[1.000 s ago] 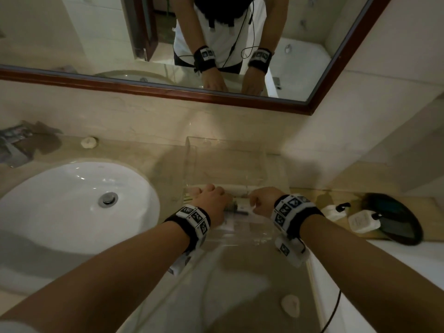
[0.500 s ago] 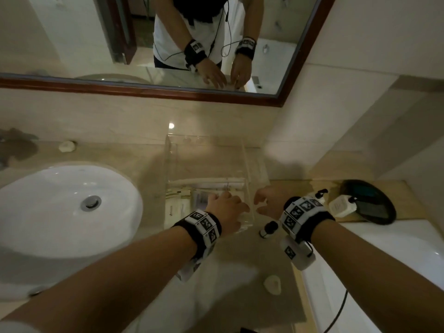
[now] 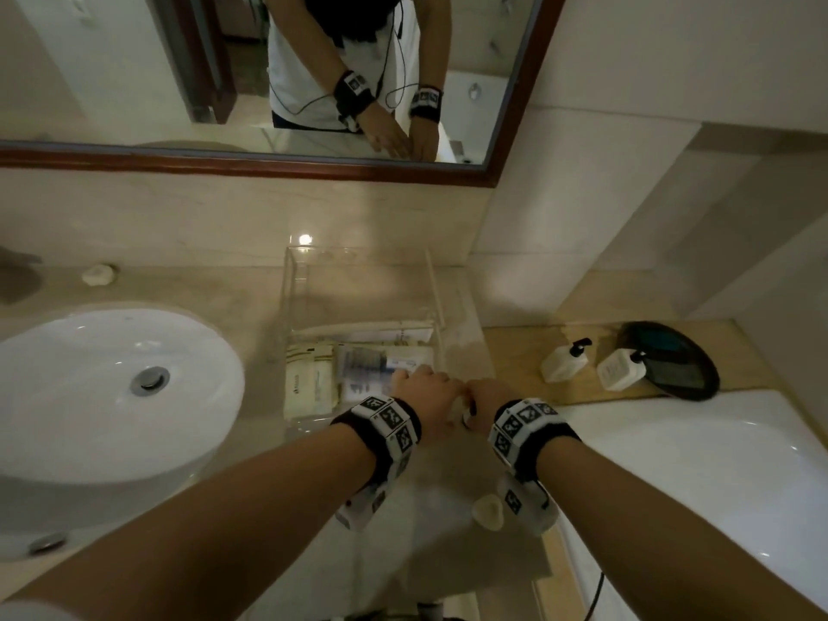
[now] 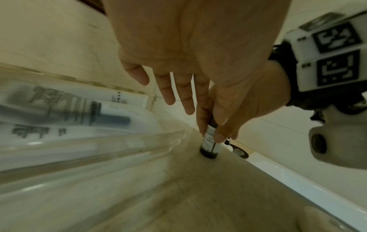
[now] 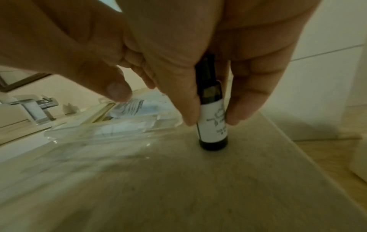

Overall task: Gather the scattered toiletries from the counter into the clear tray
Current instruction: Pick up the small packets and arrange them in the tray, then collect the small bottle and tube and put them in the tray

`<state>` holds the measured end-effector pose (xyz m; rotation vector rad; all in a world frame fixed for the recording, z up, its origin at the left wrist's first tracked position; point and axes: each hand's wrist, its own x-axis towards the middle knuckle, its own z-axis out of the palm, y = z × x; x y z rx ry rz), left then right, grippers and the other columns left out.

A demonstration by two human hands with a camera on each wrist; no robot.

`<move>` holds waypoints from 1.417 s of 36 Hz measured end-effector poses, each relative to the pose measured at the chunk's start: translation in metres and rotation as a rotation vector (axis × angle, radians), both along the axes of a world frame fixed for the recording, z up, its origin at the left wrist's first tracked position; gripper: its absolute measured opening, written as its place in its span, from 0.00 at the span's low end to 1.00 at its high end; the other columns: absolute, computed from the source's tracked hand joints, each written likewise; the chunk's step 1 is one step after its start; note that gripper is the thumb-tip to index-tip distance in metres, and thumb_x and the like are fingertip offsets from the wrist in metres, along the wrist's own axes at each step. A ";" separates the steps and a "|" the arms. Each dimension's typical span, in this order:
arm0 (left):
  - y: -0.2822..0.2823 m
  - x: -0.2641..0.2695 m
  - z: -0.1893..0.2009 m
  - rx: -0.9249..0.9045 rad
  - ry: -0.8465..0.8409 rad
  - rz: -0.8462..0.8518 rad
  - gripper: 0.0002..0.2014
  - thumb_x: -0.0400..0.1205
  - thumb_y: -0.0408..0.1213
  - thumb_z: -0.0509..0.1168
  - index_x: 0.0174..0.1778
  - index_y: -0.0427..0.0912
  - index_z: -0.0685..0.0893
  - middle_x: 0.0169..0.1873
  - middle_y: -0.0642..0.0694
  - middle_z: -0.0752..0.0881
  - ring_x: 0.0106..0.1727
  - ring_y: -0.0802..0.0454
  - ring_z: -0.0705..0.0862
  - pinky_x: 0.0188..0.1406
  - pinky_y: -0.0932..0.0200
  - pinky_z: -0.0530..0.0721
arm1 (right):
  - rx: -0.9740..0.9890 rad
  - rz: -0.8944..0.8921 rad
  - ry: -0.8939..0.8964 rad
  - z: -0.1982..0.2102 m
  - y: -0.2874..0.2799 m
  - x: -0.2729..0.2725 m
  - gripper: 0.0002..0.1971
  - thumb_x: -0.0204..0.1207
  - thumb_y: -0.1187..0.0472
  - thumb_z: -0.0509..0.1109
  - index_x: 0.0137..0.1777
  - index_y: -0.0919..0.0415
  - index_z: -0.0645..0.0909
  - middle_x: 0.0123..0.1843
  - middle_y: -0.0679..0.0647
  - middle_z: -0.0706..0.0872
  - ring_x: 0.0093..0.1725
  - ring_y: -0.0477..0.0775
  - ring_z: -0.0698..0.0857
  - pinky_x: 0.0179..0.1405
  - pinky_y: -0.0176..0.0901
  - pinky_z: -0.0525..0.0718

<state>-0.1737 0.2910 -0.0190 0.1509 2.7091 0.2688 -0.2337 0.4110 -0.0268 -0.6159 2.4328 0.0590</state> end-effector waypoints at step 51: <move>-0.494 0.321 0.017 0.178 -0.038 0.897 0.10 0.81 0.41 0.57 0.34 0.45 0.75 0.32 0.41 0.78 0.34 0.45 0.74 0.36 0.53 0.73 | -0.283 0.559 -0.171 0.031 -0.535 0.240 0.10 0.76 0.55 0.67 0.36 0.55 0.72 0.36 0.52 0.77 0.40 0.56 0.78 0.38 0.41 0.75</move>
